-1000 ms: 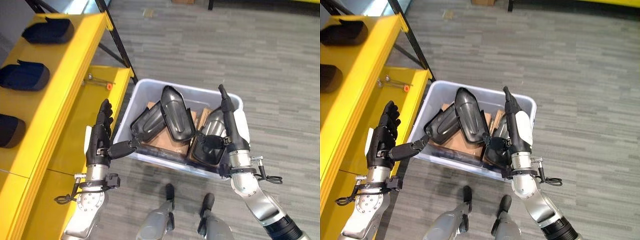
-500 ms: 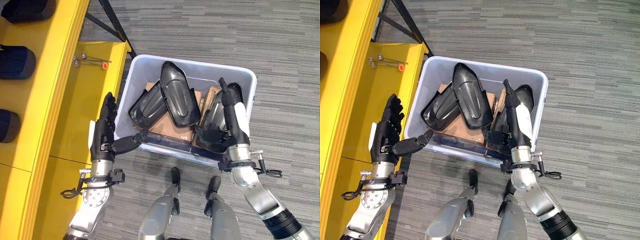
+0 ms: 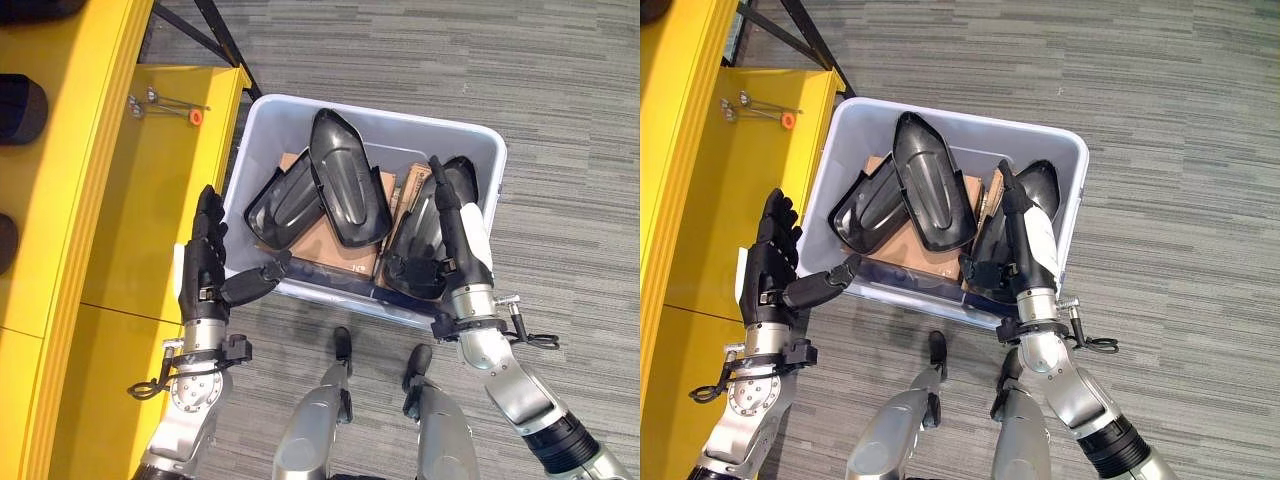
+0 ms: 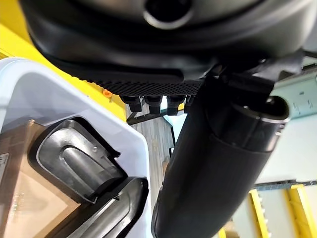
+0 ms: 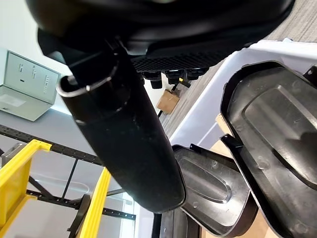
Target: Move parts from the plastic box to the shelf.
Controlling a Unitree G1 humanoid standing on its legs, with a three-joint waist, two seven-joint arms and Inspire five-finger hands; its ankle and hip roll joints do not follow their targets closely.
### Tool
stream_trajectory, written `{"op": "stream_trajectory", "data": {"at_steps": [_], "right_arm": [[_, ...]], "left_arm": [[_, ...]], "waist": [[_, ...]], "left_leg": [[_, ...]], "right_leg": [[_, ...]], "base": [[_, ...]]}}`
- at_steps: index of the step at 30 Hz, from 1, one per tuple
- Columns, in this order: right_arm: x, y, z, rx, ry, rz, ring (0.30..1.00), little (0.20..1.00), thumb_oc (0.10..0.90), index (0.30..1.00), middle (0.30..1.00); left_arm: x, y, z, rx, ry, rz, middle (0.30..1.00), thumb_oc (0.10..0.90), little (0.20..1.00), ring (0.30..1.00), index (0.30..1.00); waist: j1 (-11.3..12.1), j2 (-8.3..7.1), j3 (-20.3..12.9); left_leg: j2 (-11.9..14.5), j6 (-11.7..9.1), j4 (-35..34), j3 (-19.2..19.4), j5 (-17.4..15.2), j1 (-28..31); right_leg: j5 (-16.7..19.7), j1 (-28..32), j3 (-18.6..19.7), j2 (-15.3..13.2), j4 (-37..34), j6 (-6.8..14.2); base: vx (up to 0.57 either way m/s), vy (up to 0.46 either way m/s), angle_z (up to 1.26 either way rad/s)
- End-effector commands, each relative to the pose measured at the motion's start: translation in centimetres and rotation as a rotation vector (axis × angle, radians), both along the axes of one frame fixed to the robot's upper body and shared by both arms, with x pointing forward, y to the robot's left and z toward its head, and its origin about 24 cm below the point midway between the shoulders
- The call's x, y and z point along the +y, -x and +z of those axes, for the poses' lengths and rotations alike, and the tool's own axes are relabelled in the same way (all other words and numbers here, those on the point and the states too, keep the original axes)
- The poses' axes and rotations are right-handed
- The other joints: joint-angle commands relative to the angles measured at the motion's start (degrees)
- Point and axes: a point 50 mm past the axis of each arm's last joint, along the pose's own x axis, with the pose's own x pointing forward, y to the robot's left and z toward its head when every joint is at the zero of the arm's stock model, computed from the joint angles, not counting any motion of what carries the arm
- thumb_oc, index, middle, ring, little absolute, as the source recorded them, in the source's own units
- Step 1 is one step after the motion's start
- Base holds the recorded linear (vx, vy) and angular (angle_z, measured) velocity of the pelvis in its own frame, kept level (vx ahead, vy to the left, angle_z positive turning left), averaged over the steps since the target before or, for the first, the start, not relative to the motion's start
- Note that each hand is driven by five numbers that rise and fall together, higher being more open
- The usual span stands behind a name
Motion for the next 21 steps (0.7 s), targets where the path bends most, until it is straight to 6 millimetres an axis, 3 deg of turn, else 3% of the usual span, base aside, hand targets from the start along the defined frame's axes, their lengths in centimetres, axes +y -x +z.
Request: {"op": "stream_trajectory", "data": {"at_steps": [1,3,5,6,8,10,12,15,17,21], "right_arm": [[0.4,1.2,4.6,-0.269,-0.003,0.017,1.0,1.0,0.9,1.0,1.0],[-0.2,1.3,4.2,-0.262,0.012,-0.007,1.0,1.0,0.9,1.0,1.0],[0.0,0.8,3.6,-0.215,0.019,-0.001,1.0,1.0,0.9,1.0,1.0],[0.3,0.6,3.4,-0.197,0.018,0.017,1.0,1.0,0.9,1.0,1.0],[0.7,0.6,3.7,-0.207,-0.011,0.067,1.0,1.0,0.9,1.0,1.0],[0.2,0.6,4.5,-0.213,-0.021,0.107,1.0,1.0,0.9,1.0,1.0],[0.1,0.9,4.8,-0.209,-0.027,0.133,1.0,1.0,0.9,1.0,1.0],[0.1,1.2,5.5,-0.237,-0.029,0.135,1.0,1.0,0.9,1.0,1.0],[0.3,1.7,6.7,-0.356,-0.013,0.112,1.0,1.0,0.9,1.0,1.0],[0.7,1.8,7.8,-0.41,-0.003,0.099,1.0,1.0,0.9,1.0,1.0]], "left_arm": [[-0.6,0.9,4.8,-0.303,-0.01,-0.085,1.0,0.9,1.0,1.0,1.0],[-0.8,1.1,5.0,-0.318,-0.037,-0.064,1.0,0.9,1.0,1.0,1.0],[-0.5,1.2,4.4,-0.294,-0.03,0.017,1.0,0.9,1.0,1.0,1.0],[-0.4,1.3,4.1,-0.282,-0.018,0.046,1.0,0.9,1.0,1.0,1.0],[-0.3,1.6,3.8,-0.277,-0.014,0.09,1.0,0.9,1.0,1.0,1.0],[0.1,1.4,3.6,-0.263,0.002,0.1,1.0,0.9,1.0,1.0,1.0],[0.6,1.1,3.5,-0.226,0.08,0.079,1.0,0.9,1.0,1.0,1.0],[0.3,1.2,4.1,-0.263,0.053,0.061,1.0,0.9,1.0,1.0,1.0],[-0.5,0.9,5.2,-0.296,0.035,0.048,1.0,0.9,1.0,1.0,1.0],[-0.7,0.7,5.7,-0.299,0.032,0.028,1.0,0.9,1.0,1.0,1.0]], "waist": [[-2.5,-0.71,-1.6],[-3.7,-1.36,-2.0],[-4.1,-2.99,-2.8],[-4.3,-3.42,-3.5],[-5.1,-3.6,-4.9],[-6.2,-3.4,-5.7],[-6.4,-3.74,-5.2],[-7.3,-3.92,-3.8],[-8.1,-4.68,-1.8],[-8.0,-4.95,-0.4]], "left_leg": [[3.2,-4.4,9.5,6.3,-8.4,-0.7],[5.7,-5.0,13.3,6.8,-8.9,-0.6],[8.8,-5.6,14.4,0.9,-6.9,0.7],[10.4,-5.9,12.6,-1.1,-5.6,2.4],[15.1,-7.6,8.2,-4.1,0.6,5.1],[15.2,-7.7,4.0,-5.3,-1.4,6.4],[14.6,-7.7,4.5,-6.3,-3.1,5.9],[13.6,-7.1,7.2,-3.9,-6.9,4.7],[11.6,-6.2,8.4,-0.6,-11.6,3.5],[10.9,-6.1,8.6,1.0,-12.8,3.2]], "right_leg": [[-4.4,2.4,-1.5,0.0,2.3,0.2],[-4.5,1.4,-1.2,-1.3,3.7,0.0],[-4.5,-0.2,2.8,-1.8,5.3,-0.3],[-4.4,-0.6,4.5,-1.7,5.2,-0.3],[-3.6,-1.5,7.8,-1.4,4.0,-0.2],[-2.8,-3.6,10.5,-2.4,4.1,1.5],[-2.3,-5.6,12.6,-3.0,5.3,2.6],[-0.6,-6.8,13.5,-3.4,4.4,3.5],[4.0,-7.3,13.5,-4.9,-0.8,6.1],[6.9,-6.6,12.5,-6.4,-5.1,7.5]], "base": [[-0.08,-0.084,0.33],[-0.05,0.067,0.56],[0.02,0.337,0.58],[0.07,0.486,0.07],[0.07,0.56,-0.68],[0.03,0.482,-0.97],[0.02,0.339,-0.83],[-0.04,0.215,-0.69],[-0.12,0.047,-0.3],[-0.05,-0.028,0.01]]}}
